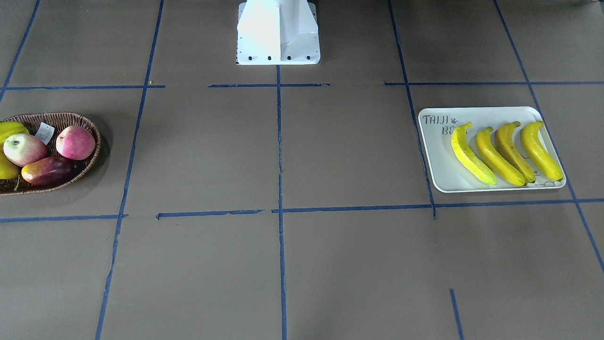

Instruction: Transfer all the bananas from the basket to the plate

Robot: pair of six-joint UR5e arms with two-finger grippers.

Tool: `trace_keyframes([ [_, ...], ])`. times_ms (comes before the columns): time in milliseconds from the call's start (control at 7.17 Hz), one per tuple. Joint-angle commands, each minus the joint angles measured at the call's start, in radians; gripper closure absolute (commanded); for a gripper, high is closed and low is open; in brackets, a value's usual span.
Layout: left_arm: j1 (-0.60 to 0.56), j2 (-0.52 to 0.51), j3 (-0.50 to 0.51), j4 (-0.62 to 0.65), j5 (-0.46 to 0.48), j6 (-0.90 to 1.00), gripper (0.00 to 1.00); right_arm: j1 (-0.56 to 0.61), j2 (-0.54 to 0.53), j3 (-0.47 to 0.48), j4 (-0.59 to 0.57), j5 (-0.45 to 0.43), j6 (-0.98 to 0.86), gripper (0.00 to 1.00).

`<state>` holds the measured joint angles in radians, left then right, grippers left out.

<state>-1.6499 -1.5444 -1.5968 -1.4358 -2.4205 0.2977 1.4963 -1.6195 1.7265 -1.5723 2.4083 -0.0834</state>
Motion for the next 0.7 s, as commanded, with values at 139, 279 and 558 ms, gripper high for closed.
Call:
trace_keyframes([
  [139,-0.002,0.010,-0.032,-0.043,0.059,-0.058,0.00,0.013,0.000,-0.004,0.000,0.005,-0.001,0.00],
  [279,0.002,0.009,-0.040,-0.044,0.081,-0.090,0.00,0.015,0.000,-0.004,-0.002,0.003,-0.003,0.00],
  [558,0.007,0.010,-0.038,-0.044,0.081,-0.100,0.00,0.022,-0.002,-0.027,0.000,0.005,-0.004,0.00],
])
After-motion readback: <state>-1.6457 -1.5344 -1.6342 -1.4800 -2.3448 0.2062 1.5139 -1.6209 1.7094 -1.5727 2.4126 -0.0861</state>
